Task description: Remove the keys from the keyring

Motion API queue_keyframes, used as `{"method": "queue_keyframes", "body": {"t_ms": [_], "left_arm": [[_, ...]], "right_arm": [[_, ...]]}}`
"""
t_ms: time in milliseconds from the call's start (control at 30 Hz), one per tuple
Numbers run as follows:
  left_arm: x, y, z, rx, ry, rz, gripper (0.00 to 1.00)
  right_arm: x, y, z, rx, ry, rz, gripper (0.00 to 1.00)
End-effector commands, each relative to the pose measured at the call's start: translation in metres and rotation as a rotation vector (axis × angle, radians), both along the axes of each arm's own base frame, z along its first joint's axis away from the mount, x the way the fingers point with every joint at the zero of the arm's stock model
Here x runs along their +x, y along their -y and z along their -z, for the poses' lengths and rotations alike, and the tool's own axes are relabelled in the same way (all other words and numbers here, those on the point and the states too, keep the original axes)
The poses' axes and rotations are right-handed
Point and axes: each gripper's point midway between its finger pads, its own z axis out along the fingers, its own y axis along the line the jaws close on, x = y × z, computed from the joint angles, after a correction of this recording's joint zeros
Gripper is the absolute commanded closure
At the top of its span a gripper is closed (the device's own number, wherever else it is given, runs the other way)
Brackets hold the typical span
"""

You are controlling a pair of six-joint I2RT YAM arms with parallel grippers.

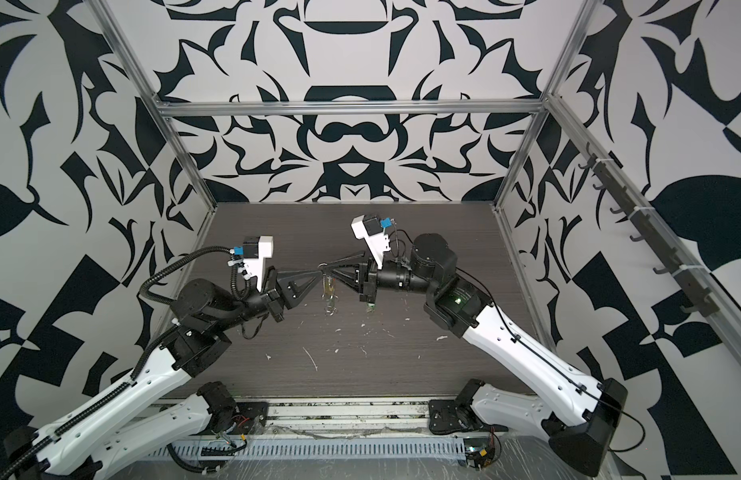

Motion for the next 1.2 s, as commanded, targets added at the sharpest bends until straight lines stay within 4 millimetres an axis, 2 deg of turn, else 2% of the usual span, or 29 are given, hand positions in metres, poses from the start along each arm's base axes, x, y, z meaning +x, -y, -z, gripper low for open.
{"method": "queue_keyframes", "body": {"t_ms": [0,133,300,533,767,1167], "left_arm": [[0.000,0.000,-0.002,-0.005,-0.008,0.002,1.00],[-0.003,-0.003,0.004,0.036,-0.044,0.000,0.72],[-0.015,-0.008,0.009,0.125,-0.042,0.025,0.61],[-0.031,0.002,0.007,0.233,-0.048,0.145,0.61],[-0.034,0.012,0.010,0.278,-0.070,0.214,0.66],[-0.029,0.017,0.011,0.300,-0.086,0.223,0.75]], "right_arm": [[-0.016,0.011,-0.035,0.049,0.087,-0.019,0.99],[-0.023,0.017,-0.033,-0.004,0.099,-0.018,1.00],[-0.031,0.024,-0.018,-0.147,0.092,-0.038,1.00],[-0.037,0.026,0.001,-0.305,0.030,-0.095,1.00],[-0.041,0.026,0.001,-0.342,0.022,-0.131,1.00],[-0.041,0.023,0.001,-0.340,0.017,-0.149,1.00]]}}
